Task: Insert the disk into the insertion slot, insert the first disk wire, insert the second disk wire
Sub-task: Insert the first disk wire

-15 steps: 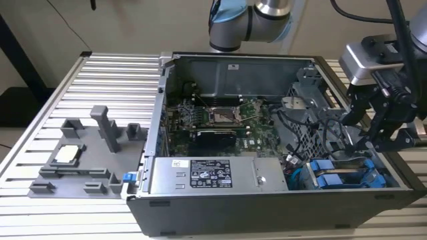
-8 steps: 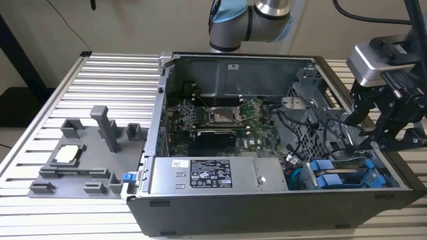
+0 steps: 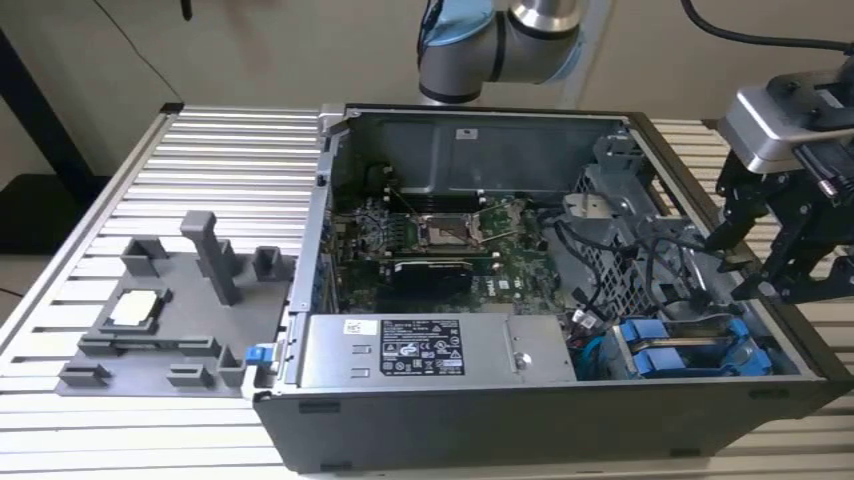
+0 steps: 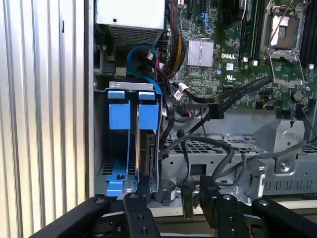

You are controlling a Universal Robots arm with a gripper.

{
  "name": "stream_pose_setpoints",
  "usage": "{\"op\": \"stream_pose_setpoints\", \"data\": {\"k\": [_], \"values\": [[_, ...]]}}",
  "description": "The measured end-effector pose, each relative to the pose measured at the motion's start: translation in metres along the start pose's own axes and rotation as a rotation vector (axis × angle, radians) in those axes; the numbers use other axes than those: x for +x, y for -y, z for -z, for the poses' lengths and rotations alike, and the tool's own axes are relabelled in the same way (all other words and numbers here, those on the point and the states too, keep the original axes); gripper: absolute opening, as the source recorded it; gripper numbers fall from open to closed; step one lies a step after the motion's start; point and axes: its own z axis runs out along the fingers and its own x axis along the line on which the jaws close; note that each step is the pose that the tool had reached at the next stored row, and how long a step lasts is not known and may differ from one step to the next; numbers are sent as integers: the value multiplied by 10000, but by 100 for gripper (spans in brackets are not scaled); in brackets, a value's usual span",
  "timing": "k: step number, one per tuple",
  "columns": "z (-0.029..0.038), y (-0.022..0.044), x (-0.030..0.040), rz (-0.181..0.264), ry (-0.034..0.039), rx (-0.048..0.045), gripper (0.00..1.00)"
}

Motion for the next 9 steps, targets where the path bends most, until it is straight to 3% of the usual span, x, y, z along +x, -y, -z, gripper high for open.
{"op": "stream_pose_setpoints", "data": {"k": [7, 9], "values": [[-13, 109, -15, -4, -9, -47, 53], [-19, 127, -36, -3, -75, -78, 53]]}}
